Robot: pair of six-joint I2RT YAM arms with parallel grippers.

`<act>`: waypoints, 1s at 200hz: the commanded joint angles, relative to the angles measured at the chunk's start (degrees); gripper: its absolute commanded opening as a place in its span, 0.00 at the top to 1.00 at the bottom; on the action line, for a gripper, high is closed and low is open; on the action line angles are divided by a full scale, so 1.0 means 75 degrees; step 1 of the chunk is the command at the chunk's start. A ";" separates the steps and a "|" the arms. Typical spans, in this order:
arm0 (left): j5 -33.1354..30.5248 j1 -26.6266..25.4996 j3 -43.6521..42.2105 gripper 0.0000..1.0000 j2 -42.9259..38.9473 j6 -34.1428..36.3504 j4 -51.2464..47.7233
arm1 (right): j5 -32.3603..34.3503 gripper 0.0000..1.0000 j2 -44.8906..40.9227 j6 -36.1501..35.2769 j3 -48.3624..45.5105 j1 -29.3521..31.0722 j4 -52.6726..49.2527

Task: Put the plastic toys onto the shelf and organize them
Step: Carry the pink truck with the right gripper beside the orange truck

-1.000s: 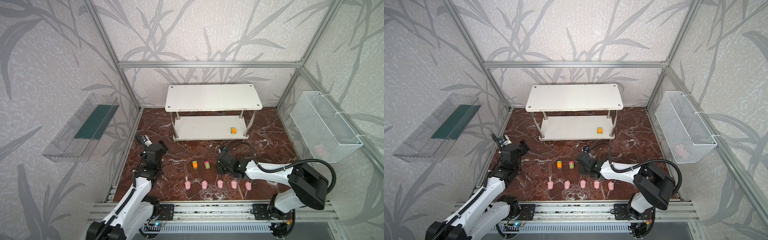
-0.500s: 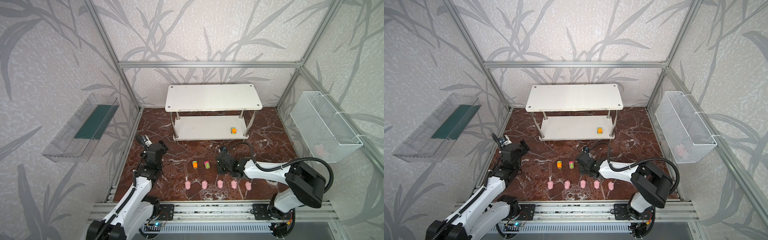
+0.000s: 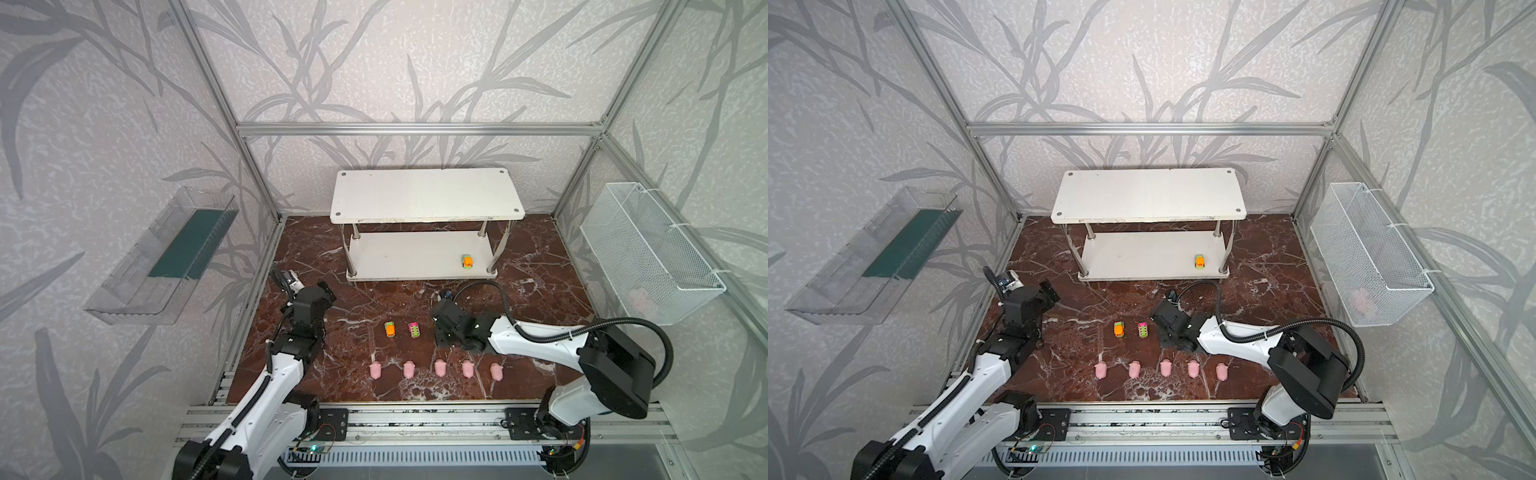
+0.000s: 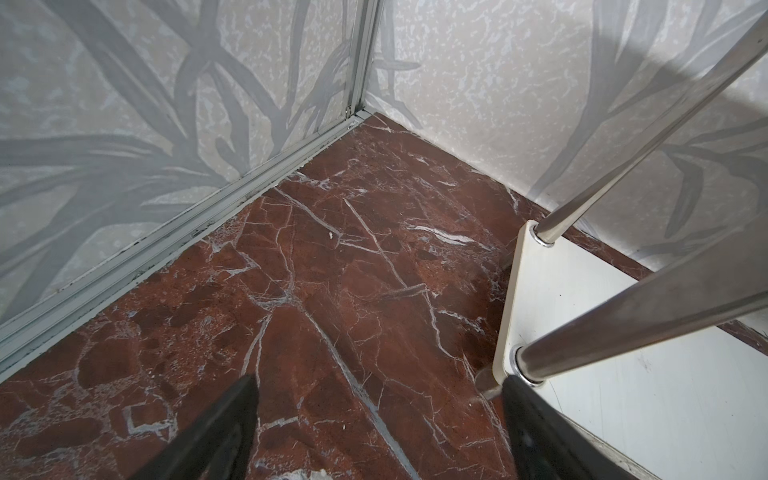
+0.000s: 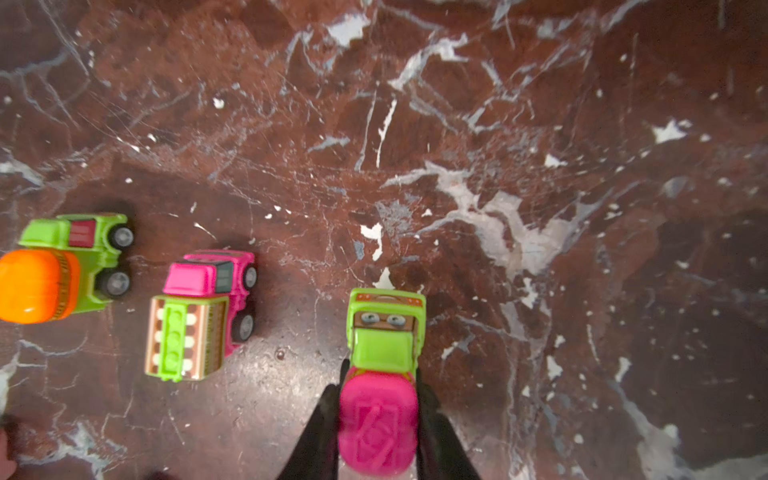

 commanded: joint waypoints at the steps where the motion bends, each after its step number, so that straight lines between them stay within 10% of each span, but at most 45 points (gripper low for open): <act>1: -0.0155 0.0000 0.0013 0.11 -0.0046 -0.0141 0.0086 | 0.0437 0.73 -0.0487 -0.0234 0.0367 -0.0059 -0.0434; 200: 0.0015 0.0012 0.0154 0.11 0.0369 -0.0236 0.0321 | -0.0319 0.73 0.2123 -0.2593 0.3506 -0.2670 0.0528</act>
